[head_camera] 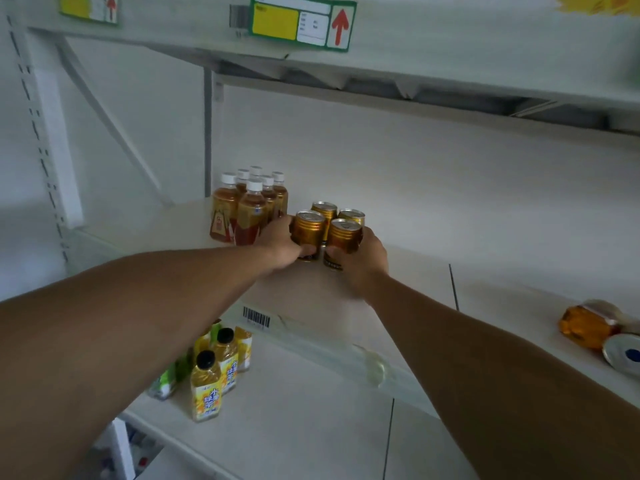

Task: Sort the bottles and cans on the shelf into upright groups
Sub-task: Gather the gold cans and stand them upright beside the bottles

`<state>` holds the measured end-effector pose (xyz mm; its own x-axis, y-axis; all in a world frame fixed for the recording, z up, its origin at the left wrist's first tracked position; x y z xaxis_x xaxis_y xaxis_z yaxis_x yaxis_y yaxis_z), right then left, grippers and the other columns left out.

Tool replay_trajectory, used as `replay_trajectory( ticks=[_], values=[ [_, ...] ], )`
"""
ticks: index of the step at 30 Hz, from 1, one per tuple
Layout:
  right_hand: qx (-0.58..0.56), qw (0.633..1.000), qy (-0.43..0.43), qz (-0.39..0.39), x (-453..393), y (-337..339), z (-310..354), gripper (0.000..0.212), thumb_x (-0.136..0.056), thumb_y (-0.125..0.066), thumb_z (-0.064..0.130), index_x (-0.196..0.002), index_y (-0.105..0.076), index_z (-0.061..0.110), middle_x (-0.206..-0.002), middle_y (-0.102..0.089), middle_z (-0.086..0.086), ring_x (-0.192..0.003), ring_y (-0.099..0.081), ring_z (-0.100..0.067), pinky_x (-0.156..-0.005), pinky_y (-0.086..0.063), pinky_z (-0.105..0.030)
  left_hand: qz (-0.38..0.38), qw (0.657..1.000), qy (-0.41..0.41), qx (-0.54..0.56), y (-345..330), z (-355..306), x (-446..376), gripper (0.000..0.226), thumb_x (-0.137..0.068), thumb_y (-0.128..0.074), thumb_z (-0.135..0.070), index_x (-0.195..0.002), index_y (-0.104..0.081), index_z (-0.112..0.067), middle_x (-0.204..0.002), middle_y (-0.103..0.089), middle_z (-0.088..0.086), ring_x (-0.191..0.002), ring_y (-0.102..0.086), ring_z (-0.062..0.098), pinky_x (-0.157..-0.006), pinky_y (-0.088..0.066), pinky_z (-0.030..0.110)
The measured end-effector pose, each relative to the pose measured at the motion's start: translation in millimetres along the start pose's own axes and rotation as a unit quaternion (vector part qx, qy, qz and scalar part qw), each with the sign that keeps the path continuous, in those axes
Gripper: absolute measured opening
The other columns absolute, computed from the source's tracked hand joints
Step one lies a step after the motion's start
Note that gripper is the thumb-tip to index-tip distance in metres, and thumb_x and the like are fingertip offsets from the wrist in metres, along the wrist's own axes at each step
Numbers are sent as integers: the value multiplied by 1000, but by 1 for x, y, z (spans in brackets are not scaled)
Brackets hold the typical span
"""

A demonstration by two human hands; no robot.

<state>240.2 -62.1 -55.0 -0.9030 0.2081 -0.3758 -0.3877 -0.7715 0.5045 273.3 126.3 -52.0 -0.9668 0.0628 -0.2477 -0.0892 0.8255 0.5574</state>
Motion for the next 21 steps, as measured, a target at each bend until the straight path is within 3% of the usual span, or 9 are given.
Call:
replay_trajectory(
  ticks=[3, 6, 10, 13, 16, 21],
  values=[
    [4, 1000, -4, -10, -3, -7, -6, 59, -87, -86, 32, -140, -61, 23, -131, -70, -1, -118, -65, -23, -99, -52, -38, -17, 1000, -1, 8, -7, 8, -11, 70, -87, -91, -25, -148, -58, -16, -145, -66, 5, -136, -60, 24, -110, -45, 34],
    [10, 999, -10, -32, -5, -12, -11, 54, -85, -87, 37, -134, -65, 26, -125, -74, 1, -113, -67, -23, -91, -50, -32, -25, 1000, -9, 12, -16, 14, -20, 73, -88, -89, -27, -151, -55, -15, -149, -64, 5, -139, -59, 24, -118, -46, 44],
    [33, 998, -29, -41, -10, -14, -15, 48, -84, -85, 48, -126, -69, 31, -107, -71, 7, -99, -65, -20, -84, -50, -32, -17, 1000, -19, -17, -20, 17, -25, 74, -94, -83, -33, -158, -47, -21, -157, -58, 4, -147, -52, 26, -121, -41, 45],
    [46, 998, -30, -31, -13, -15, -18, 48, -86, -82, 52, -127, -68, 32, -111, -73, 6, -94, -61, -16, -82, -51, -33, -3, 999, -24, -32, -21, 19, -27, 77, -97, -78, -36, -163, -41, -24, -162, -53, 3, -150, -49, 26, -122, -40, 47],
    [49, 998, -35, -23, -14, -16, -20, 51, -88, -79, 55, -132, -66, 31, -122, -75, 4, -98, -61, -16, -90, -58, -39, 9, 999, -24, -40, -21, 20, -26, 78, -100, -75, -38, -166, -36, -25, -165, -49, 3, -151, -47, 27, -122, -39, 47],
    [60, 997, -38, -19, -11, -16, -17, 60, -90, -78, 57, -140, -61, 28, -131, -72, 2, -114, -67, -22, -94, -57, -40, 26, 998, -24, -45, -21, 18, -23, 86, -103, -71, -38, -171, -21, -26, -170, -42, 6, -154, -44, 30, -125, -35, 48]
  ],
)
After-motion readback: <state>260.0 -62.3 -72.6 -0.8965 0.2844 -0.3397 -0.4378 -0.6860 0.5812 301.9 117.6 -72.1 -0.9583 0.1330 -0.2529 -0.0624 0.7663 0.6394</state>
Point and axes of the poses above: each hand's wrist, its own x-axis away from the middle knuckle, its own y-axis out of the back of the hand, z = x × y, the point moved 1 cm from there along -x, towards the middle knuckle
